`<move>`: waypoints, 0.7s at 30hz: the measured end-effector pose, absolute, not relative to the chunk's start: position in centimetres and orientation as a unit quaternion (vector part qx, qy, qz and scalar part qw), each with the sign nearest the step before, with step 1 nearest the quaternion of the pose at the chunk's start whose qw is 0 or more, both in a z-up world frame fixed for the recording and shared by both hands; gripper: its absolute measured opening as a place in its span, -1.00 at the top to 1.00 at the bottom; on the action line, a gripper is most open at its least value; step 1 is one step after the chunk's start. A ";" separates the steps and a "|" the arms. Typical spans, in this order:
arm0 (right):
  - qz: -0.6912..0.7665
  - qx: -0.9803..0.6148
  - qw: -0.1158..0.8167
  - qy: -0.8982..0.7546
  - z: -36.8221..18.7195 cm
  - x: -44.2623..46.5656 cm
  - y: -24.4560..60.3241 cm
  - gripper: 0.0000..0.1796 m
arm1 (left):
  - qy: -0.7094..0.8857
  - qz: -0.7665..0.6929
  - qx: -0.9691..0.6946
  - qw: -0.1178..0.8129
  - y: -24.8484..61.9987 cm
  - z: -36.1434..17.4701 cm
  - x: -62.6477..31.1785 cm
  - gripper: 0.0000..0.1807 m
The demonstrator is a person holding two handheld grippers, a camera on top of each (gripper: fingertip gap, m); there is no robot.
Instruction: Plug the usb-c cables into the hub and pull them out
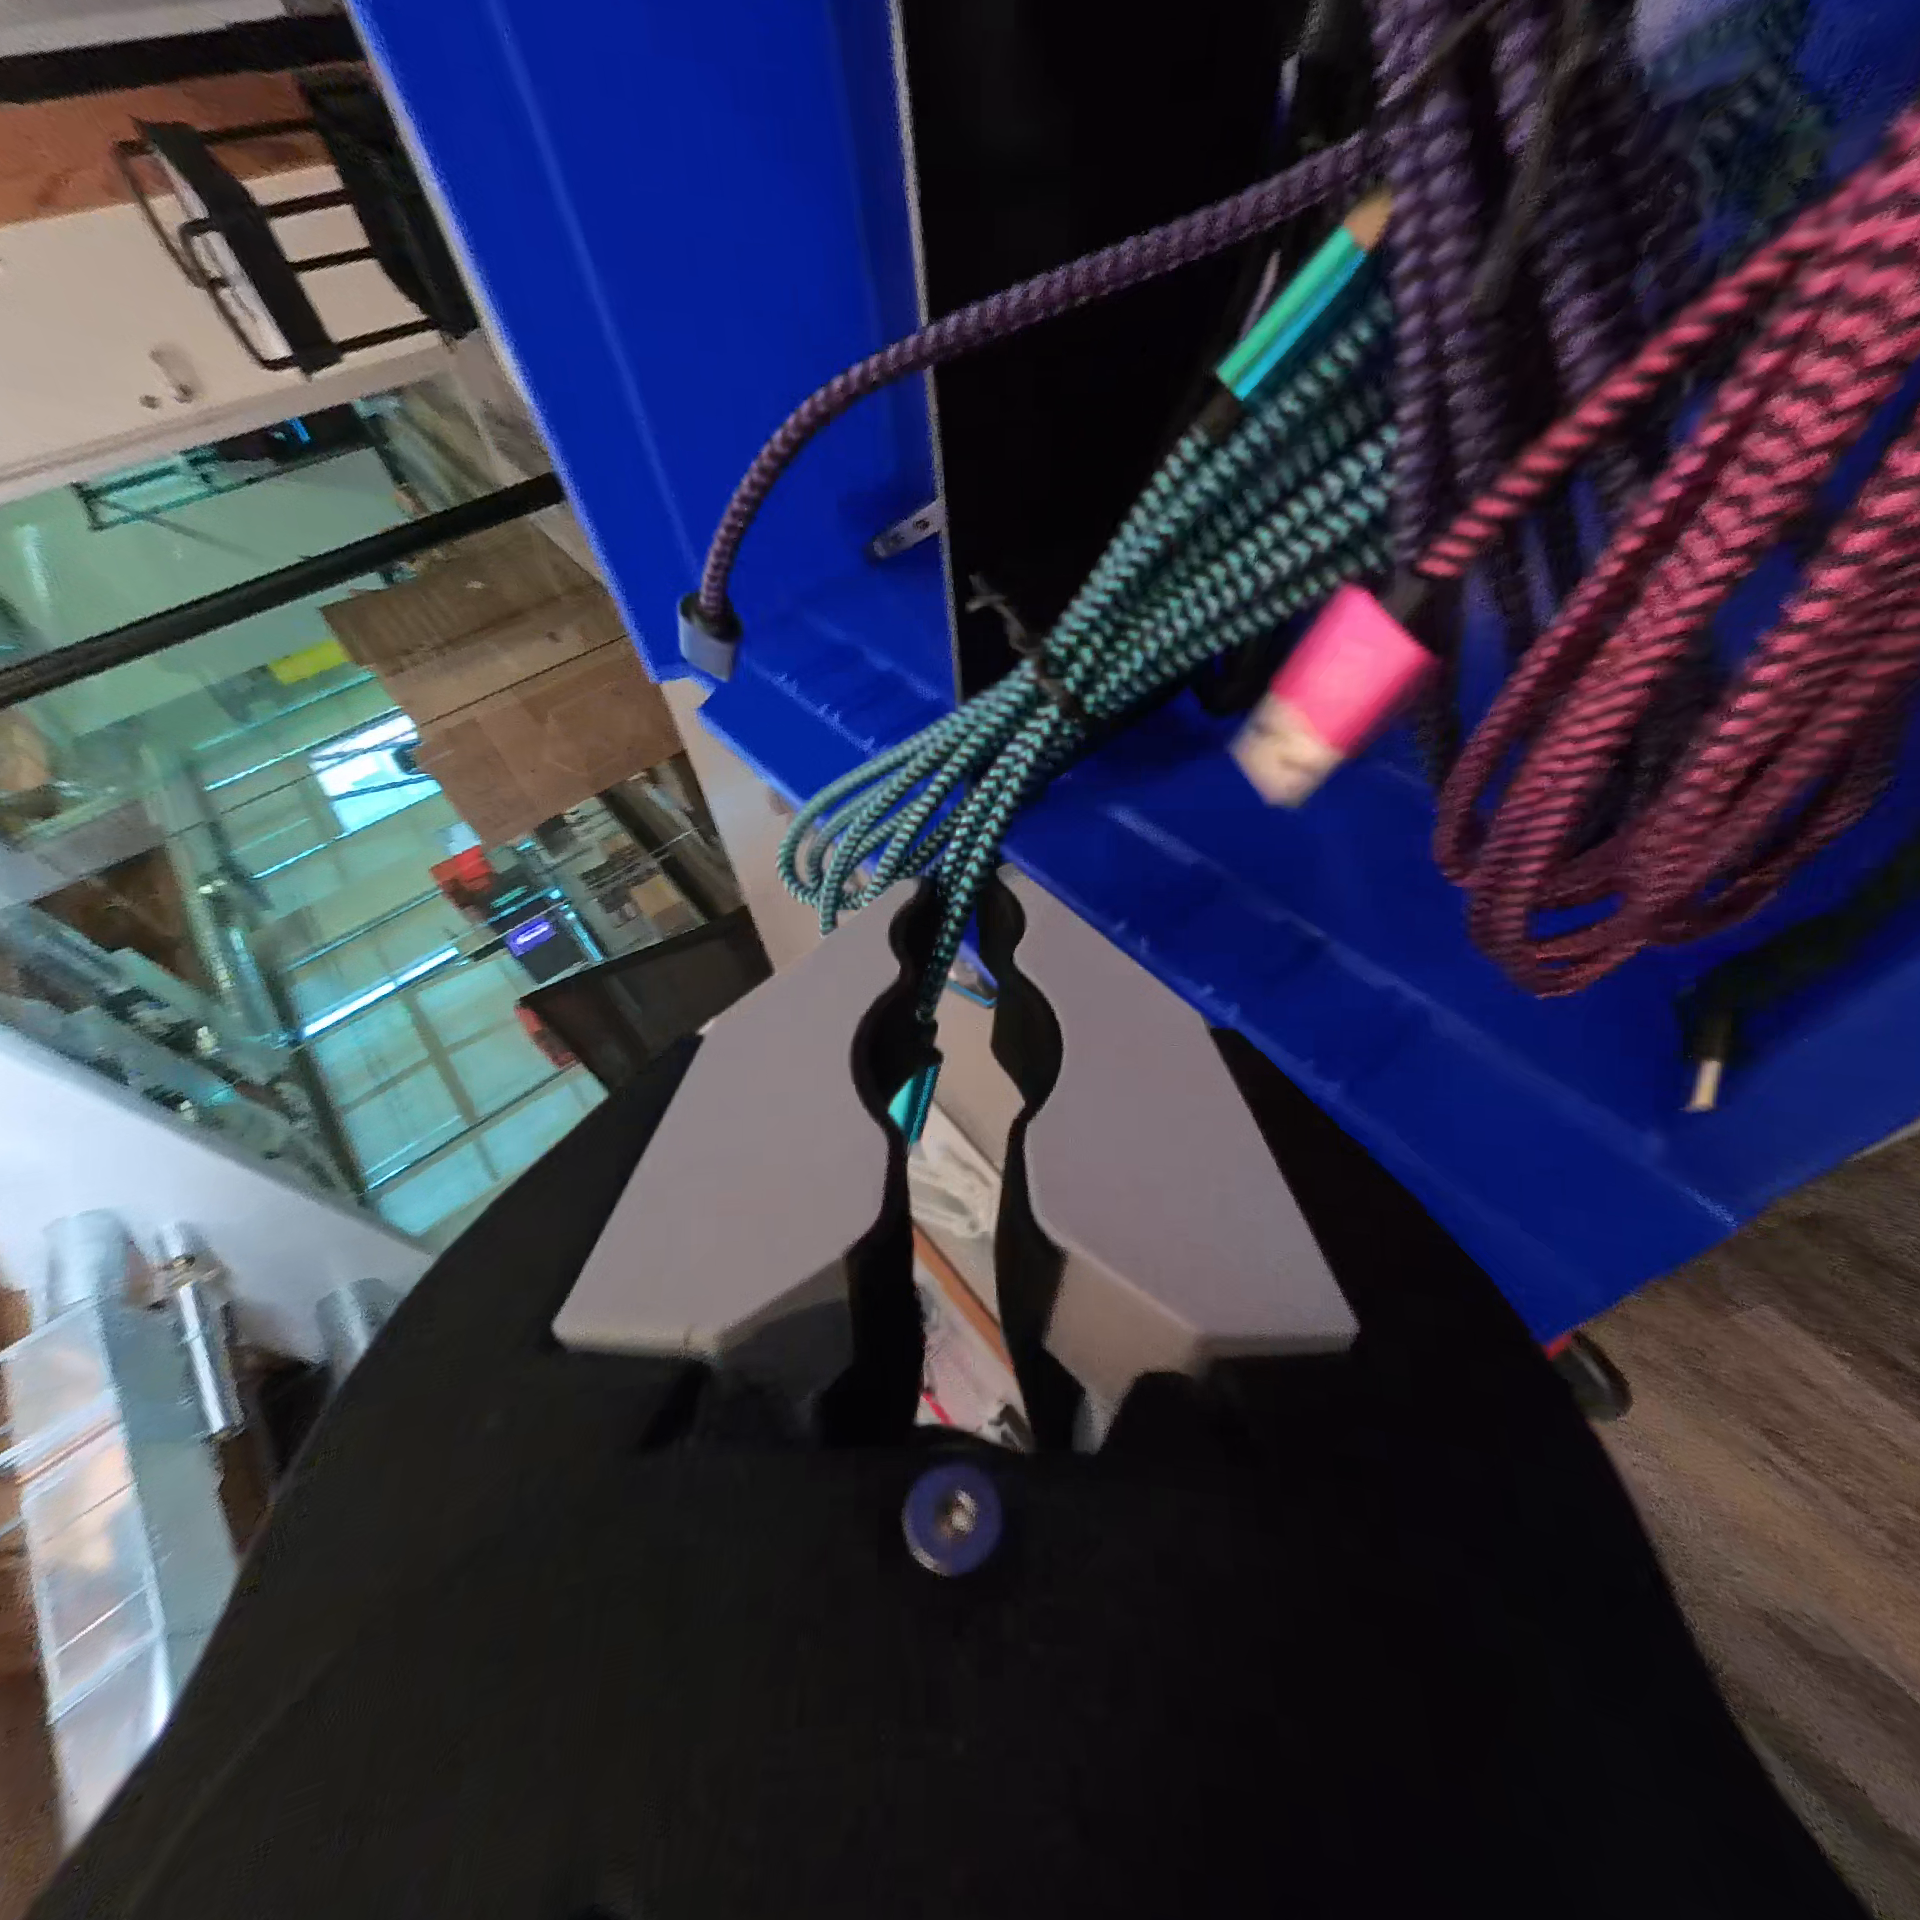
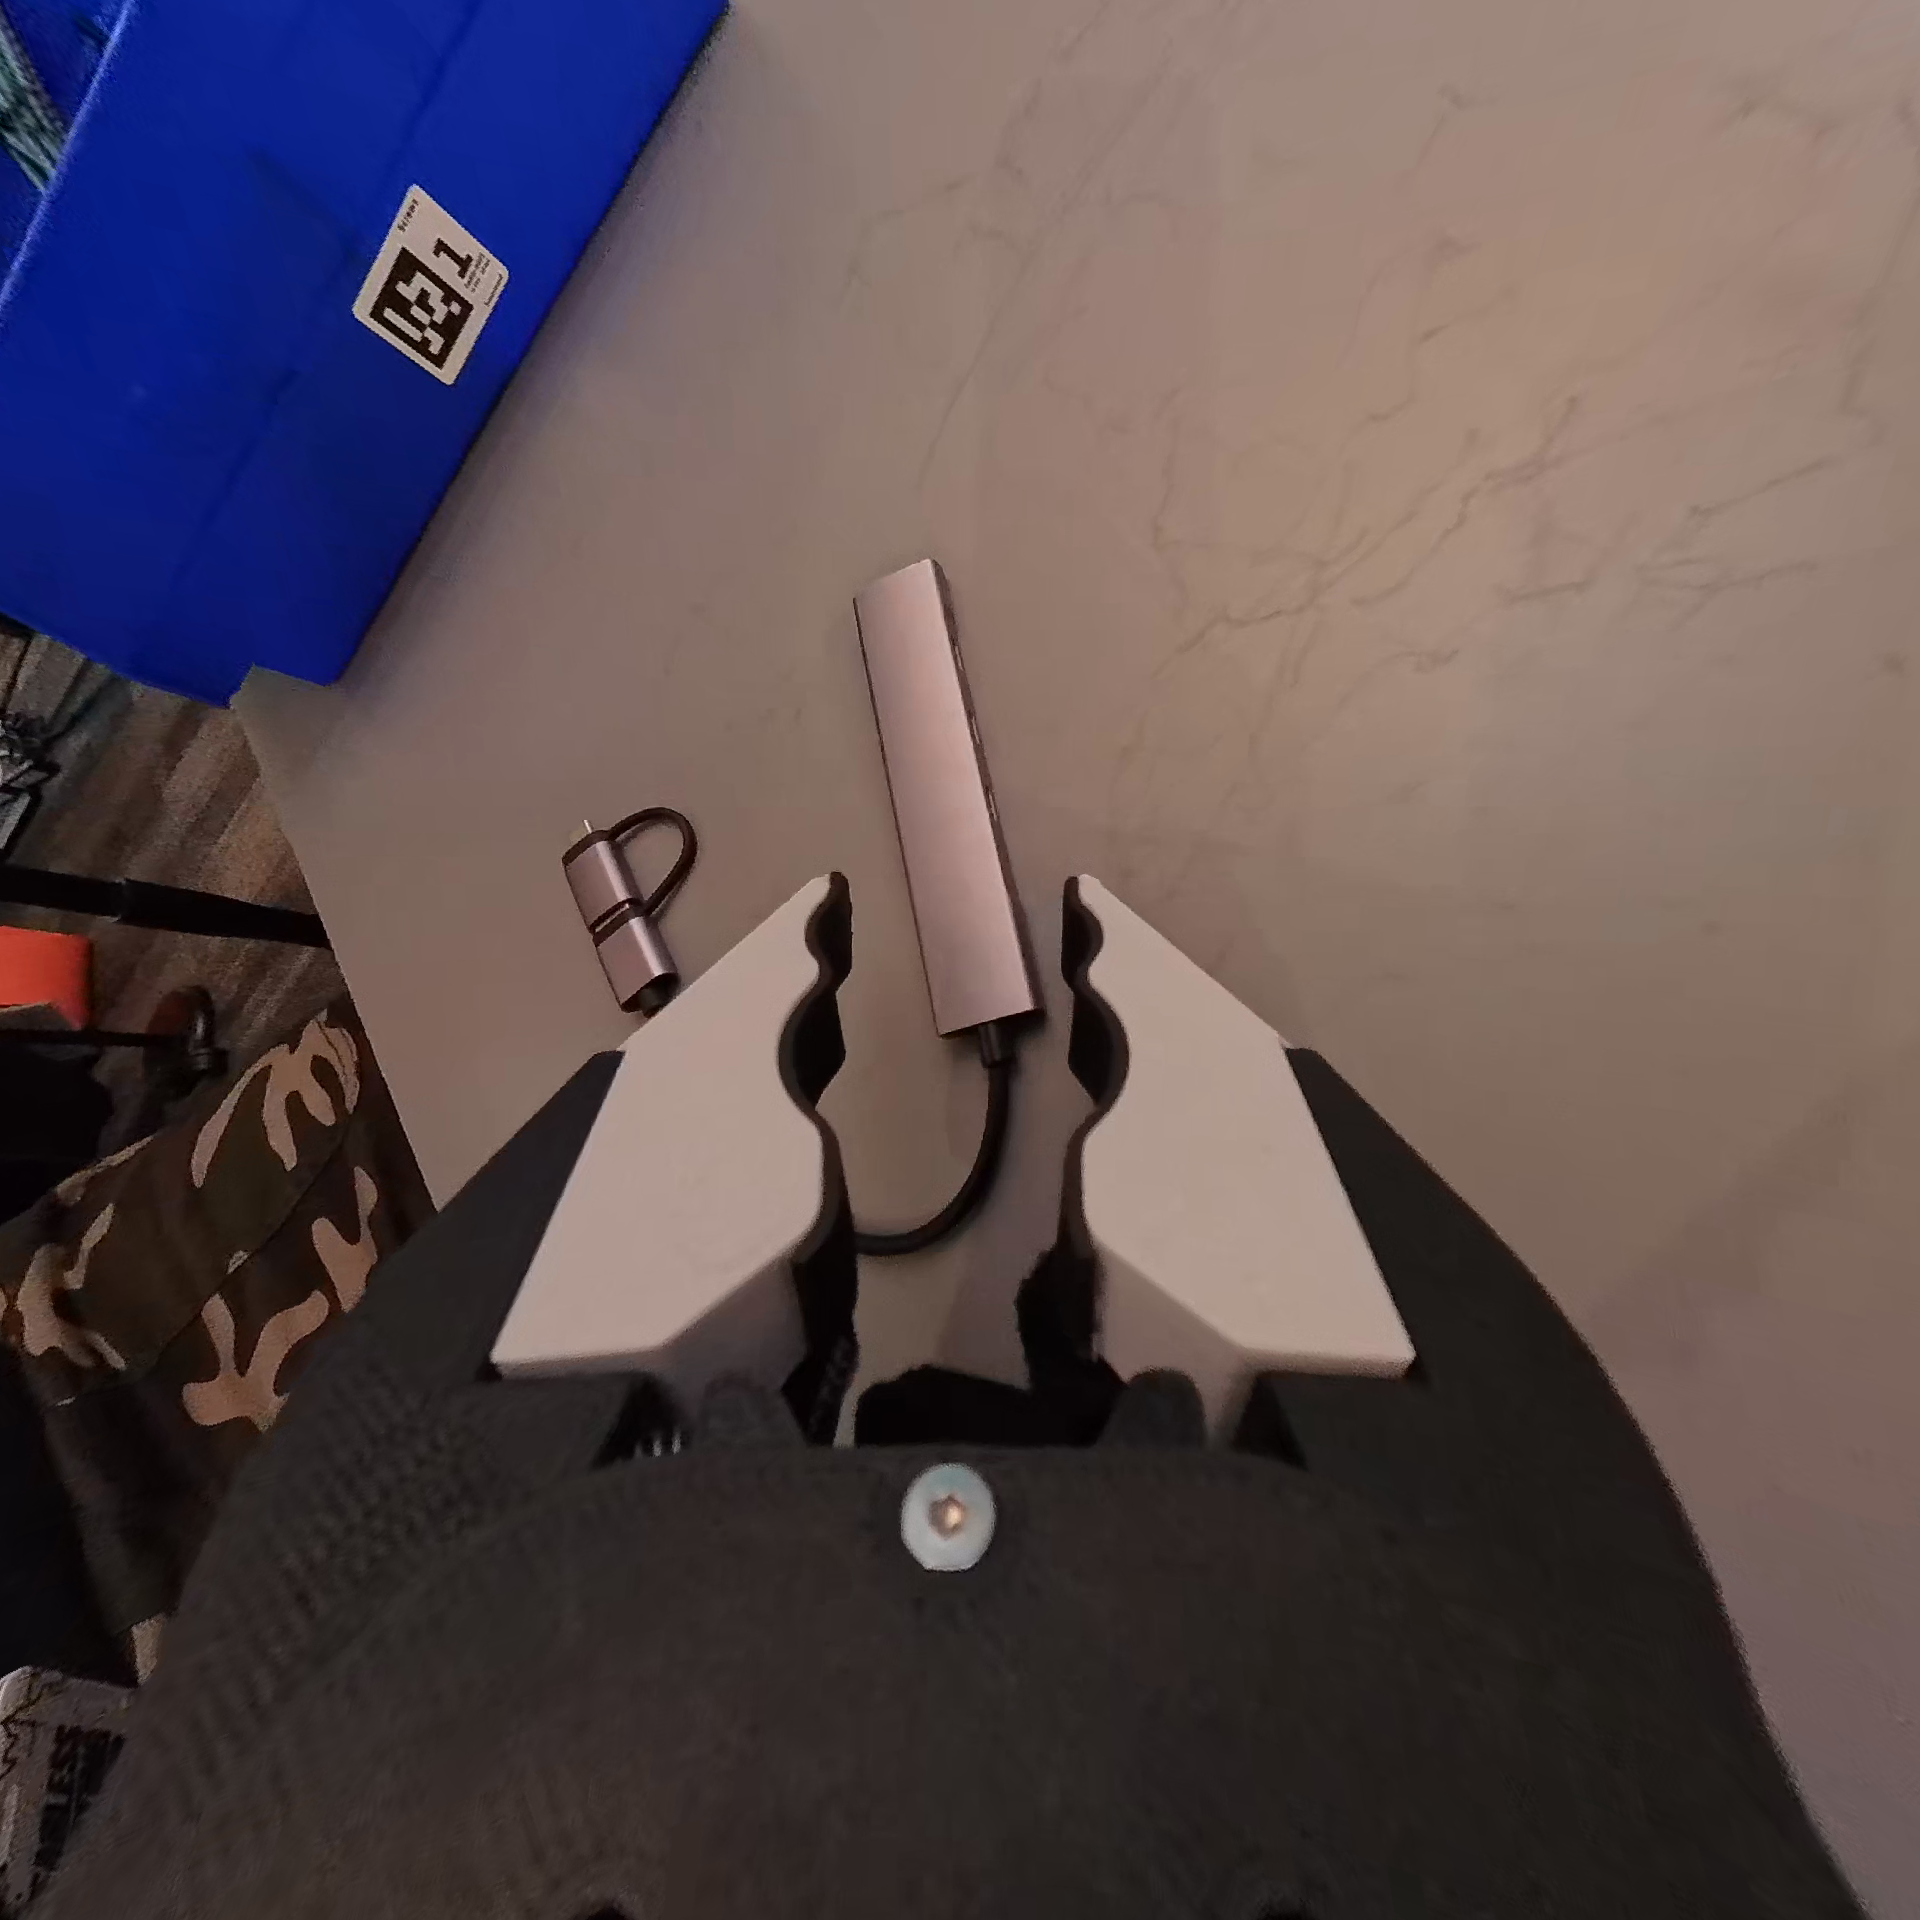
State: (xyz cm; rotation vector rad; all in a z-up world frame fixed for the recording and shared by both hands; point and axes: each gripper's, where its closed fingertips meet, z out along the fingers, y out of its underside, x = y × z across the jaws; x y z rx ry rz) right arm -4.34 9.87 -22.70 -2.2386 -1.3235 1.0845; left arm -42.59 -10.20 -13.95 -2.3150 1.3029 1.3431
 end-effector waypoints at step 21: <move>0.260 -0.760 0.368 -0.468 -16.3 -3.3 15.0 -0.03 | 0.340 0.562 -0.701 0.278 -5.9 -1.9 -40.0 0.97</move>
